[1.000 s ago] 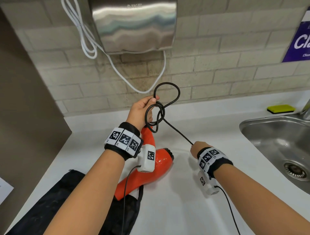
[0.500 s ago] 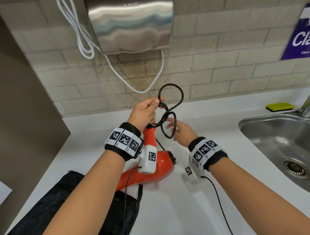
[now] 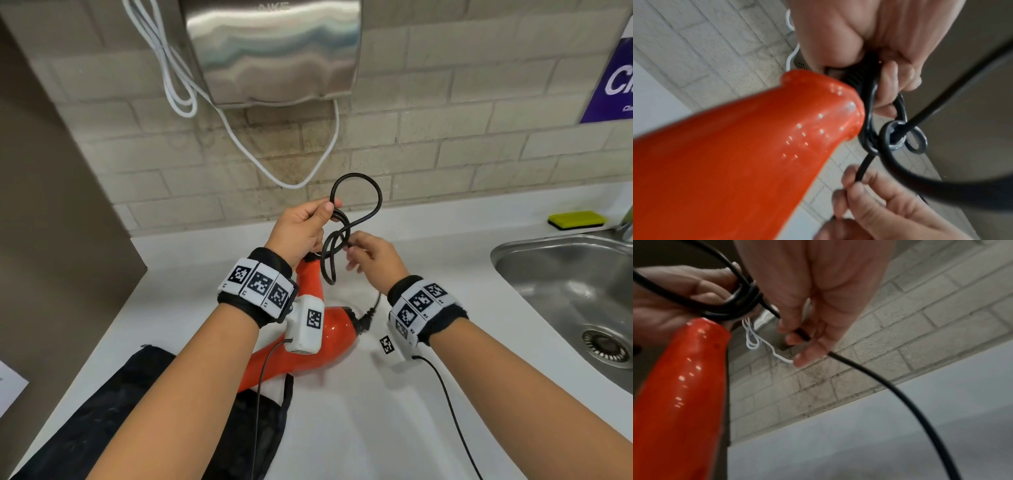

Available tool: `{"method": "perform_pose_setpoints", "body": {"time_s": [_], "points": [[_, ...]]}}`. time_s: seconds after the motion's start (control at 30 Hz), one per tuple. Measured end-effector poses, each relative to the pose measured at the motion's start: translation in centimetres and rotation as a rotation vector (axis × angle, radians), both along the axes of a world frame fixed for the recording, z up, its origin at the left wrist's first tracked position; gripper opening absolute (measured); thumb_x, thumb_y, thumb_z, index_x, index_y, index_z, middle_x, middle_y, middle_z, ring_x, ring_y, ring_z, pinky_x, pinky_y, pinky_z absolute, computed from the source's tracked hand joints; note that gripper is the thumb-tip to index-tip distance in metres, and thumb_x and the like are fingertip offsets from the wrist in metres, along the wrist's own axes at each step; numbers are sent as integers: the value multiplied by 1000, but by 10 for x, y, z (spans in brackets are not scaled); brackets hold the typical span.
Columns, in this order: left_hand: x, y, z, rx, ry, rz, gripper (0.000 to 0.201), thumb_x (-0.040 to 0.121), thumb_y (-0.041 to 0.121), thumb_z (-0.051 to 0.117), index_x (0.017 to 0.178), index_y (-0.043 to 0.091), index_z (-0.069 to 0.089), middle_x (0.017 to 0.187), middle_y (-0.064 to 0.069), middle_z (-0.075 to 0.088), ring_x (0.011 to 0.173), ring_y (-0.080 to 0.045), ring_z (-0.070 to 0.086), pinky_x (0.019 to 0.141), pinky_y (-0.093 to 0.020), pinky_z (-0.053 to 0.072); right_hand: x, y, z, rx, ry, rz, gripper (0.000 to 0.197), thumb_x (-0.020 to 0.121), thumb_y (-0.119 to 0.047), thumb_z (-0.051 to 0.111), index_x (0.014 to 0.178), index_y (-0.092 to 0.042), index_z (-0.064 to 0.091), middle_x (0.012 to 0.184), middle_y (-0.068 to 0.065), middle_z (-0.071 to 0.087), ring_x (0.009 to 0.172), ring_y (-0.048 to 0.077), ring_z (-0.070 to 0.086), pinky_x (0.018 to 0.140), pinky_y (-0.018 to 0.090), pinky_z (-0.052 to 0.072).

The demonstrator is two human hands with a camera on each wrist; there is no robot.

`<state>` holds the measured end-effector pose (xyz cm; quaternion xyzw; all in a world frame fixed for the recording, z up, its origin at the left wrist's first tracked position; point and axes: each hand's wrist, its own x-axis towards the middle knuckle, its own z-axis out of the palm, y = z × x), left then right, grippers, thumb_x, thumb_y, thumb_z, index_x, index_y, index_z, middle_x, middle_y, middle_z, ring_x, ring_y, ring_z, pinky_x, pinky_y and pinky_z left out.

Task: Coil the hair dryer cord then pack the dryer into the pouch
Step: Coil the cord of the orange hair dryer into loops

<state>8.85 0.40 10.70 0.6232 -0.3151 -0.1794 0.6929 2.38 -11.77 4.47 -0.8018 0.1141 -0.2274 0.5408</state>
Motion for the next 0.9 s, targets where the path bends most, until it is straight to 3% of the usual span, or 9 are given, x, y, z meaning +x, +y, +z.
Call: {"method": "perform_pose_setpoints", "body": {"time_s": [0.07, 0.17, 0.23, 0.33, 0.43, 0.53, 0.63, 0.77, 0.9], "points": [[1, 2, 0, 5, -3, 3, 20, 96, 13, 43, 102, 8, 61, 71, 1, 56, 30, -1, 25, 36, -13, 22, -1, -15, -6, -31, 97, -150, 26, 89, 4, 38, 87, -13, 57, 68, -3, 52, 50, -1, 53, 52, 8, 43], [3, 7, -1, 3, -1, 4, 18, 96, 14, 43, 93, 15, 62, 76, -2, 57, 31, -1, 26, 36, -13, 24, -5, -49, -25, -121, 419, -292, 23, 89, 2, 42, 93, -6, 63, 84, 12, 54, 77, 23, 51, 79, 31, 49], [3, 9, -1, 0, 2, -3, 19, 96, 14, 44, 92, 15, 62, 75, -1, 58, 31, 0, 25, 35, -13, 24, -9, -62, -35, -207, 592, -289, 22, 89, 2, 44, 94, -6, 63, 87, 13, 51, 82, 24, 46, 74, 31, 44], [3, 10, -1, -24, 20, -5, 20, 96, 14, 43, 91, 16, 63, 70, 3, 61, 32, -1, 26, 36, -13, 24, -11, -65, -41, -312, 698, -297, 26, 91, -2, 43, 109, 0, 62, 80, 10, 55, 82, 24, 45, 59, 25, 40], [5, 14, -2, -92, 78, 26, 22, 97, 17, 42, 89, 17, 62, 69, 6, 58, 34, -1, 25, 37, -13, 22, -26, -68, -52, -486, 979, -283, 29, 95, -13, 41, 115, -4, 59, 114, 11, 63, 99, 24, 58, 82, 28, 47], [10, 20, -2, -121, 101, 56, 22, 97, 18, 40, 89, 17, 61, 70, 5, 54, 34, 0, 23, 37, -12, 22, -42, -71, -72, -609, 1170, -202, 32, 95, -20, 41, 118, -7, 58, 112, 6, 62, 105, 19, 59, 88, 25, 47], [11, 18, -3, -93, 71, 31, 21, 96, 17, 42, 90, 18, 62, 58, 14, 58, 34, 0, 24, 38, -13, 21, -41, -63, -64, -506, 1046, -196, 32, 94, -14, 40, 122, -5, 54, 125, 12, 58, 116, 25, 55, 96, 28, 44], [6, 9, -2, -73, 65, 2, 18, 96, 13, 43, 97, 13, 61, 54, 15, 59, 33, 0, 25, 37, -11, 22, -28, -39, -30, -234, 578, -177, 53, 81, 0, 46, 131, -17, 45, 128, 11, 54, 105, 24, 55, 84, 24, 43], [5, 6, -1, -50, 35, -10, 19, 95, 10, 43, 108, 8, 56, 44, 12, 55, 31, 0, 25, 36, -11, 21, -18, -10, 8, -385, 395, 39, 61, 71, -6, 57, 126, -32, 49, 138, -2, 47, 122, 19, 47, 102, 30, 40]]}}
